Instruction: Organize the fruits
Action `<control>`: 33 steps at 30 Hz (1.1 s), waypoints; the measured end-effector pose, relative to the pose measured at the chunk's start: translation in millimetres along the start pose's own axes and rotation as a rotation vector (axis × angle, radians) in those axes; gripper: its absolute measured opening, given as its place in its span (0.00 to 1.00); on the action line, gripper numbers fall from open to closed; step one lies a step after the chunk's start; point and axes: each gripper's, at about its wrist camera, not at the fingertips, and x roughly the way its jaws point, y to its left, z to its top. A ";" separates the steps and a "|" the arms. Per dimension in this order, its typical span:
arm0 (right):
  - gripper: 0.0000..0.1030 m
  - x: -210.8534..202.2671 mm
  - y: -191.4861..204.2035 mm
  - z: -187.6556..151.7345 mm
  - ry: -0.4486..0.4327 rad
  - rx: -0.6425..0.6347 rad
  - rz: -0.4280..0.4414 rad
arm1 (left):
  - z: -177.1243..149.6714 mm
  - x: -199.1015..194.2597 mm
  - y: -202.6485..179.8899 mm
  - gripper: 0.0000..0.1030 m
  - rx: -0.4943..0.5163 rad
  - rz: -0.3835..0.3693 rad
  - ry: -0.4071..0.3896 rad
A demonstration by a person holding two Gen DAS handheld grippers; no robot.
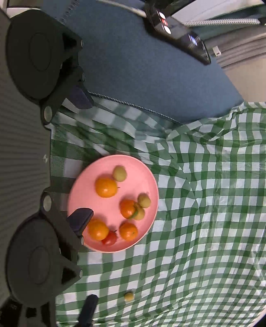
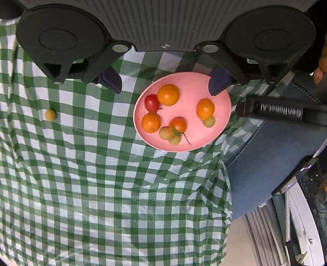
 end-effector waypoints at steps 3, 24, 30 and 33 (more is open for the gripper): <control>0.91 -16.2 8.6 -2.7 -0.018 -0.032 -0.004 | -11.8 -17.0 -0.4 1.00 0.010 0.004 -0.015; 0.96 -49.3 20.1 -18.6 -0.008 -0.136 -0.065 | -34.8 -50.4 2.7 1.00 -0.038 0.045 -0.018; 0.97 -40.9 15.9 -16.5 0.012 -0.149 -0.078 | -35.9 -33.4 1.0 1.00 -0.032 0.044 0.070; 0.97 -36.6 13.6 -15.5 0.010 -0.134 -0.087 | -35.1 -25.4 2.1 1.00 -0.023 0.056 0.100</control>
